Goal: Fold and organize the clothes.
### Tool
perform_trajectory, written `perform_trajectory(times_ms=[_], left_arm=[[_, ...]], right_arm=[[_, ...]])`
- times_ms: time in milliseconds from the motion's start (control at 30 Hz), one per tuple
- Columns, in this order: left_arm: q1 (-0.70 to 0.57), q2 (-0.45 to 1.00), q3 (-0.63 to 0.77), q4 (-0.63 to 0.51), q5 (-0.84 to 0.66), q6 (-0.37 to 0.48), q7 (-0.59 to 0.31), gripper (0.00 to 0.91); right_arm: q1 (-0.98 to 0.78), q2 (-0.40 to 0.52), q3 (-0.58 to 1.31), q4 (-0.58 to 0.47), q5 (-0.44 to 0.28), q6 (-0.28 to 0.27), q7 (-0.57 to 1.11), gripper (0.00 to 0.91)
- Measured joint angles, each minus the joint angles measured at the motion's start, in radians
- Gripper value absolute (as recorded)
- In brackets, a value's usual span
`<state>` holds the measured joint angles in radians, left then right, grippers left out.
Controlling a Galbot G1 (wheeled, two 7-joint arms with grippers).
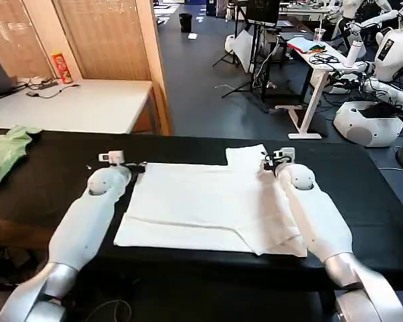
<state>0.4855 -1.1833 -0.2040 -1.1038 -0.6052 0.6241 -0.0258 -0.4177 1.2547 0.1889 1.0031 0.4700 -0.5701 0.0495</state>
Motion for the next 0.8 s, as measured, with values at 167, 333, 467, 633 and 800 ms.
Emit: perform_trajectory(times_ms=[167,333,467,633,800], left_arm=[[0.004,-0.006,-0.007,-0.018,0.027,-0.017,-0.003,0.078],[0.022,0.017,-0.024,-0.063,0.018,-0.018,-0.02,0.078],[0.052,0.051,-0.032,-0.133,-0.033,-0.005,-0.033,0.078],[0.12,0.11,-0.052,-0.254,-0.084,0.02,-0.049,0.078],[0.238,0.175,-0.088,-0.424,-0.102,0.032,-0.055,0.078]], right_arm=[[-0.016,-0.016,0.016,0.024,0.008,0.049,-0.034,0.01],[-0.052,-0.057,0.021,0.104,0.056,0.077,-0.04,0.01],[-0.1,-0.107,0.026,0.215,0.09,0.073,-0.033,0.01],[-0.205,-0.186,0.055,0.408,0.127,0.027,0.006,0.01],[-0.335,-0.263,0.1,0.585,0.157,-0.019,0.046,0.01]])
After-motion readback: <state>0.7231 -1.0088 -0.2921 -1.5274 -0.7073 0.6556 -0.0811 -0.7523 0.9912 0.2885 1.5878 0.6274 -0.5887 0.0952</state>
